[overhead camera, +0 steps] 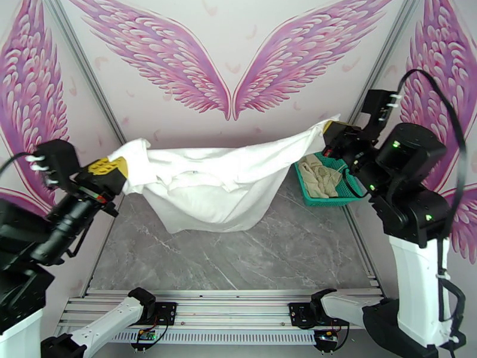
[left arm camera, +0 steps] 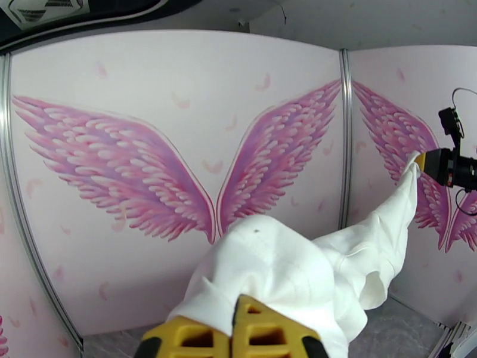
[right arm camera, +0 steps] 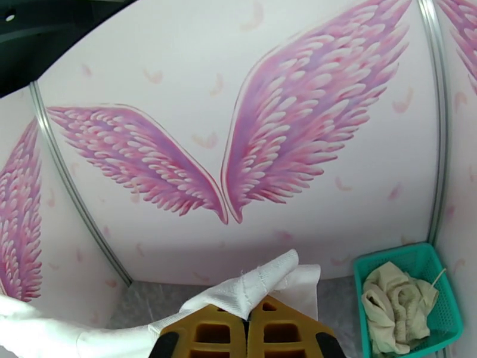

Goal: Fold and stack the mixed laundry pile

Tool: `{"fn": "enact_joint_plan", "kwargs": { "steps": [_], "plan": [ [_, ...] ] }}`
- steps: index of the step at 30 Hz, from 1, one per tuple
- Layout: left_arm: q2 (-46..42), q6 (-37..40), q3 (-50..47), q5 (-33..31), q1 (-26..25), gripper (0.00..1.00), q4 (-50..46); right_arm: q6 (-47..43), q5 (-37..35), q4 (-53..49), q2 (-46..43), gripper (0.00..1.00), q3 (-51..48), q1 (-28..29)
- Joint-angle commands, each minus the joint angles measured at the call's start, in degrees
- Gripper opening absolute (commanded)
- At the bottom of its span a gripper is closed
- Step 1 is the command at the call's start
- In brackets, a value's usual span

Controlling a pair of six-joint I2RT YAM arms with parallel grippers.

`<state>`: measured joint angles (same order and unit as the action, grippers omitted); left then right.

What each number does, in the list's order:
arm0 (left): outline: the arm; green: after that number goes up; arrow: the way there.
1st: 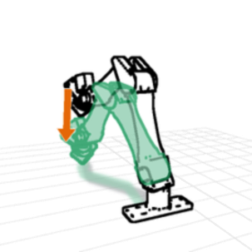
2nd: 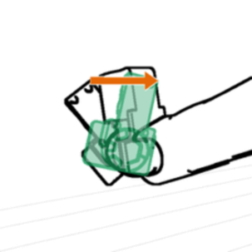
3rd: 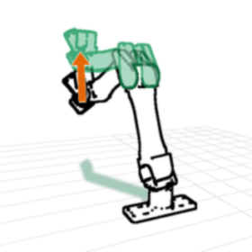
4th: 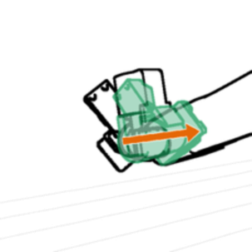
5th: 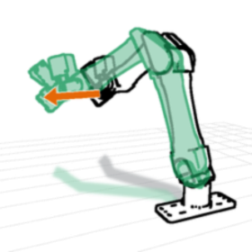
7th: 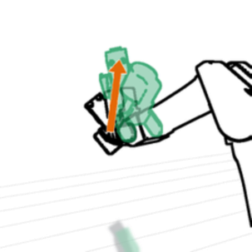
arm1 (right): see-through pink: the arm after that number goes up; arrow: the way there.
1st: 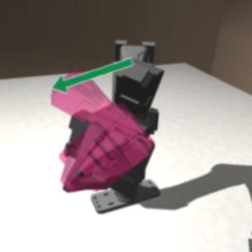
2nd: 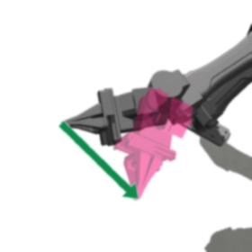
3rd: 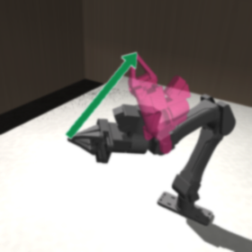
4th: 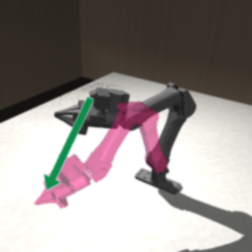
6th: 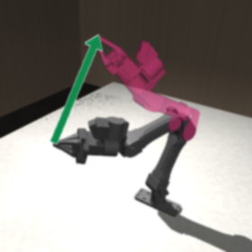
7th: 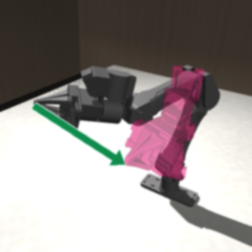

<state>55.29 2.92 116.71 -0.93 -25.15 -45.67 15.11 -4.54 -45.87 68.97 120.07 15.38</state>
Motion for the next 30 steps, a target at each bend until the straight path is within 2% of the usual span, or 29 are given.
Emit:
{"fn": "enact_joint_plan", "kwargs": {
  "steps": [1, 3, 5, 10, 13, 16, 18, 22, 23, 24, 25, 28, 30],
  "plan": [
    [9.2, 2.3, 10.8, -7.9, 0.3, 0.00, -6.8, -0.7, -1.3, -0.5, 0.1, 0.00, 3.2, -0.4],
    [15.5, 2.9, 15.8, -11.8, 0.4, 0.00, -7.4, -1.1, -2.1, -0.8, 1.6, 0.00, 3.4, -0.5],
    [19.9, 3.4, 18.2, -12.6, 0.9, 0.00, -9.0, -1.4, -2.5, -0.8, 3.3, 0.00, 3.5, -0.5],
    [28.8, -0.9, 23.2, -6.5, 6.5, 0.00, -10.6, -1.1, -1.4, -1.2, 8.6, 0.00, 4.4, -0.6],
    [32.8, -4.2, 20.0, -1.6, 11.3, 0.00, -9.9, -0.1, -1.1, -1.3, 12.9, 0.00, 3.0, -0.7],
    [36.4, -7.8, 10.7, 3.0, 15.1, 0.01, -5.9, 1.8, -0.5, -2.8, 19.2, 0.00, 0.0, -1.5],
    [38.0, -10.1, 1.2, 5.1, 16.7, 0.25, -0.9, 3.4, 0.0, -2.1, 22.7, 0.00, -4.5, -2.4],
    [41.7, -13.7, -14.2, 5.2, 18.8, 0.62, 7.3, 6.3, -1.5, 3.6, 29.2, 0.02, -15.4, -5.1],
    [42.8, -14.3, -17.0, 5.6, 19.2, 0.67, 8.4, 6.8, -1.9, 4.3, 31.1, 0.18, -16.9, -5.8],
    [43.5, -14.7, -19.6, 6.2, 19.4, 0.69, 9.3, 6.9, -2.2, 4.2, 33.2, 0.41, -17.7, -6.4],
    [43.7, -15.3, -22.3, 6.4, 19.4, 0.73, 10.4, 6.7, -2.8, 4.0, 34.9, 0.52, -18.1, -6.8],
    [42.5, -15.9, -28.7, 6.7, 18.9, 0.80, 12.1, 5.5, -3.8, 3.2, 37.3, 0.63, -19.5, -7.1],
    [40.9, -16.0, -32.5, 5.8, 18.1, 0.81, 12.2, 4.9, -1.7, 4.4, 36.3, 0.66, -22.0, -6.9]
  ]
}}
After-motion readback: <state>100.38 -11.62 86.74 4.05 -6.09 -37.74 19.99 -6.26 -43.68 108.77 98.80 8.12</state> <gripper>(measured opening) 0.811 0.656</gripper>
